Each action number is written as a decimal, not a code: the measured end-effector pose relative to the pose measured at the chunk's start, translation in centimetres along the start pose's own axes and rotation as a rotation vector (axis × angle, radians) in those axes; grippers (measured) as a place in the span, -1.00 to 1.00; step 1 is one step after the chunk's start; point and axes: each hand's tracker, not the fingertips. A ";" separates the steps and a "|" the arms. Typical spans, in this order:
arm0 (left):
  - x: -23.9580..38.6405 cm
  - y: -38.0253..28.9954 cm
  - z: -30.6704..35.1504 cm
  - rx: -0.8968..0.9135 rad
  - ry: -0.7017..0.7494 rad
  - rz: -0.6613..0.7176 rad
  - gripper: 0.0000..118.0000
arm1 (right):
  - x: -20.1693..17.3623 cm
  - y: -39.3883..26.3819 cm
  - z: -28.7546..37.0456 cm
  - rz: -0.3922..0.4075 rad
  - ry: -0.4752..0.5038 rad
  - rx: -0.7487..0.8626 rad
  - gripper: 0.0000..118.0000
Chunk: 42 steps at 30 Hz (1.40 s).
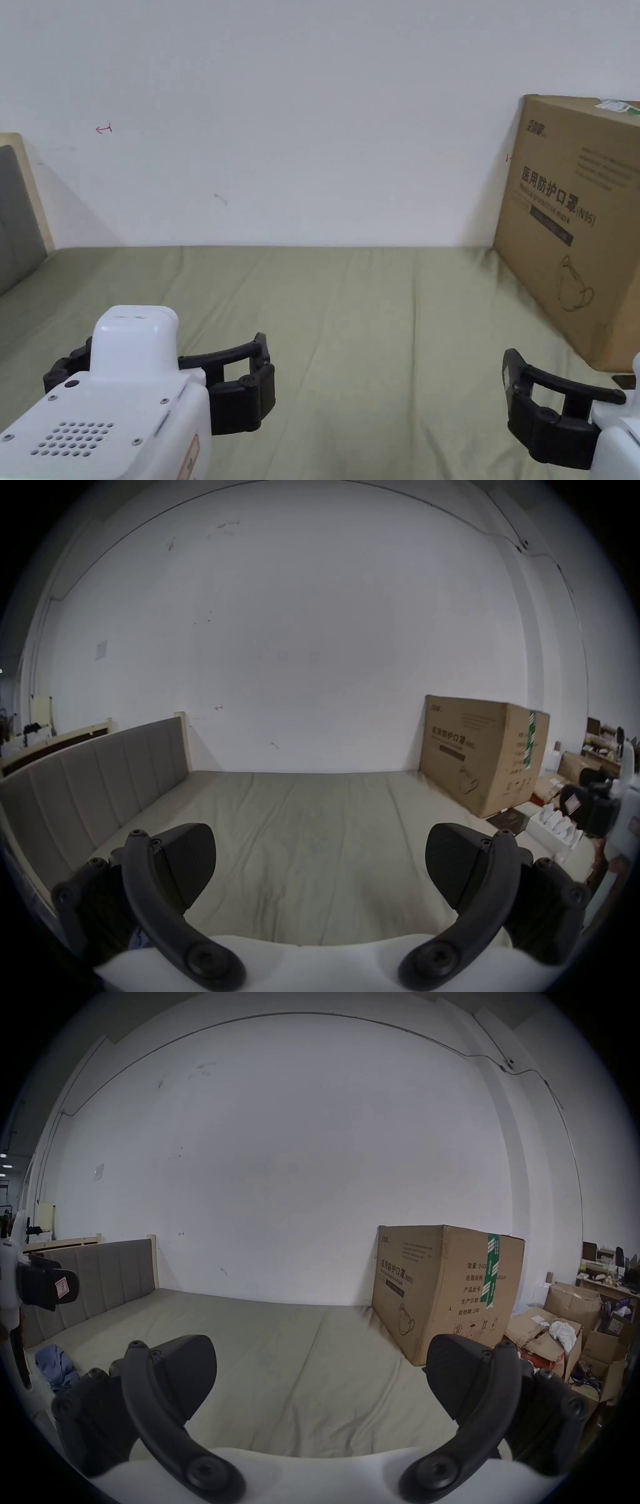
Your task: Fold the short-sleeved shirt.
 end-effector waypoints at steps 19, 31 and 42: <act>0.9 0.0 1.0 0.060 -0.067 -0.025 1.00 | -0.3 -0.7 -0.6 0.012 0.023 -0.077 1.00; -0.1 -0.4 0.3 -0.035 -0.223 0.132 1.00 | -0.9 -0.7 -0.6 0.017 0.025 -0.091 1.00; -0.3 -0.2 -0.1 -0.076 -0.178 0.194 1.00 | -0.4 -0.4 -0.7 -0.014 0.007 -0.082 1.00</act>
